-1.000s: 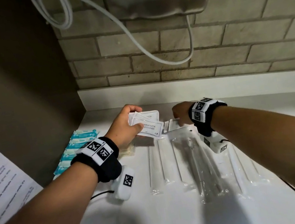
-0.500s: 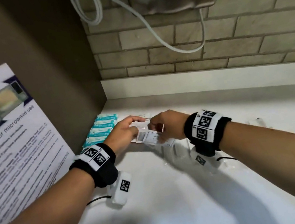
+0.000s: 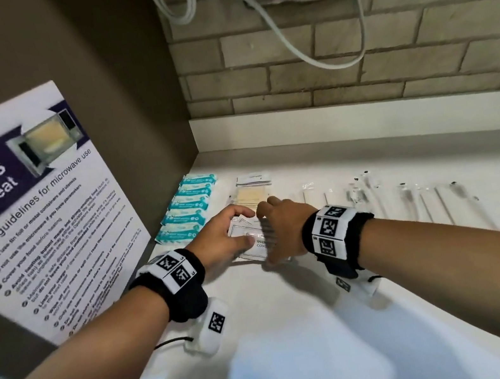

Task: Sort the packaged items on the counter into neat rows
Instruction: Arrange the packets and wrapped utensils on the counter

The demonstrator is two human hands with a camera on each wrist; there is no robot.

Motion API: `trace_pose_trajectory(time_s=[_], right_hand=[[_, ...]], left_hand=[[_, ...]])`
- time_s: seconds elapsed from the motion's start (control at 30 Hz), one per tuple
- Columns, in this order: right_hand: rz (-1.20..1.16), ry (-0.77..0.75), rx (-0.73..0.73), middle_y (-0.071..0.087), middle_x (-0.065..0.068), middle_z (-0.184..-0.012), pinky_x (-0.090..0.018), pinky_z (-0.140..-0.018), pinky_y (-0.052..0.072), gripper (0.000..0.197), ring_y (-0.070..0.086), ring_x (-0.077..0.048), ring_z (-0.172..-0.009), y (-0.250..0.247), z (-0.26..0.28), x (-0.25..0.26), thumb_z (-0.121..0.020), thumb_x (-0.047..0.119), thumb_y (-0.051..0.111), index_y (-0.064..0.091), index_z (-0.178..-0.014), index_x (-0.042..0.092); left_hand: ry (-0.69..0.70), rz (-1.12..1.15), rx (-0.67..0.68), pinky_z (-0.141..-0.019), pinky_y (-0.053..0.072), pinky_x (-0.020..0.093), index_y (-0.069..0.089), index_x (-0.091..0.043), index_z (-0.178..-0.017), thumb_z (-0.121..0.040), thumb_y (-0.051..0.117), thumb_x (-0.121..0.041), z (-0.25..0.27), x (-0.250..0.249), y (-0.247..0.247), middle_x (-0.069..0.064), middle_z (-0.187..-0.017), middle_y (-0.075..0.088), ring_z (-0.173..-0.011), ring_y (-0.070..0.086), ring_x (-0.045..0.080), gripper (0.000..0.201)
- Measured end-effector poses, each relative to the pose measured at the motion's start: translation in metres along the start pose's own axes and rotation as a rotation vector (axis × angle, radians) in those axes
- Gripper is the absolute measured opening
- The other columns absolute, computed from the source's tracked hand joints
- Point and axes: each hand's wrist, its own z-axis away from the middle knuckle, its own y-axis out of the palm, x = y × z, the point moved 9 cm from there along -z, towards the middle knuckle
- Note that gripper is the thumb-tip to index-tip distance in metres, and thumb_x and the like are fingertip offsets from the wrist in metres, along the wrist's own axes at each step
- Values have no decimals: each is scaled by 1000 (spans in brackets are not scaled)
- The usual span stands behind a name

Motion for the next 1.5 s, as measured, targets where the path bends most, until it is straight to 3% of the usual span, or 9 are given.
trace_pose_trajectory(time_s=[0.17, 0.33, 0.5, 0.67, 0.9, 1.13, 1.27, 1.4, 1.5], right_hand=[[51, -52, 46, 63, -1, -93, -30, -66, 44, 34, 55, -22, -79, 11, 0, 5, -78, 32, 69, 53, -105, 19], [103, -38, 17, 59, -1, -89, -31, -66, 43, 33, 59, -25, -83, 10, -10, 10, -82, 35, 65, 54, -108, 19], [47, -2, 6, 57, -2, -88, -31, -66, 43, 31, 64, -27, -86, 21, -21, 8, -87, 37, 56, 56, -111, 17], [-80, 51, 35, 44, -11, -118, -39, -73, 46, 39, 63, -38, -99, 34, -27, 11, -90, 25, 56, 44, -123, 9], [-93, 77, 80, 47, -13, -115, -48, -82, 50, 36, 60, -31, -89, 35, -31, 8, -89, 35, 43, 48, -113, 9], [-138, 121, 105, 38, -11, -121, -38, -79, 45, 40, 57, -32, -82, 36, -34, -1, -92, 30, 49, 46, -124, 7], [-129, 96, 130, 37, -8, -108, -48, -90, 49, 37, 56, -30, -78, 38, -32, -2, -88, 34, 44, 49, -117, 11], [-144, 66, 118, 56, -15, -115, -32, -86, 48, 30, 61, -33, -100, 23, -33, -4, -92, 20, 51, 57, -118, 7], [-221, 104, 44, 66, -8, -113, -33, -85, 54, 27, 64, -27, -100, 9, -35, -17, -86, 13, 61, 60, -112, 16]], left_hand=[[0, -46, 51, -63, 54, 18, 36, -13, -122, -86, 54, 18, -1, 8, -2, 6, -113, 50, -90, 61, 14, 51], [27, -606, 112, -79, 48, 23, 48, -26, -109, -93, 60, -15, -6, 9, -17, -6, -100, 62, -92, 60, 16, 23], [-51, -1047, 115, -92, 44, 38, 45, -22, -126, -97, 47, -27, -11, 11, -18, 5, -122, 52, -107, 55, 27, 30], [-92, -1057, 123, -86, 47, 42, 37, -15, -126, -92, 49, -23, -10, 17, 3, 7, -119, 43, -97, 58, 27, 37], [-130, -1061, 90, -89, 47, 42, 34, -16, -124, -90, 46, -15, -15, 20, -4, 5, -122, 36, -96, 56, 24, 36], [-112, -1034, 96, -98, 35, 37, 30, -14, -131, -96, 42, -22, -17, 18, -3, 5, -125, 30, -114, 44, 22, 38], [-104, -1037, 105, -101, 36, 42, 34, -13, -125, -96, 38, -21, -18, 23, -6, 4, -116, 30, -108, 46, 24, 31], [-115, -1002, 144, -99, 40, 42, 37, -11, -120, -95, 36, -12, -23, 28, -12, 4, -110, 33, -103, 50, 26, 25], [-90, -936, 121, -98, 43, 35, 36, -13, -127, -99, 36, -14, -25, 26, -16, 4, -120, 39, -108, 51, 24, 28]])
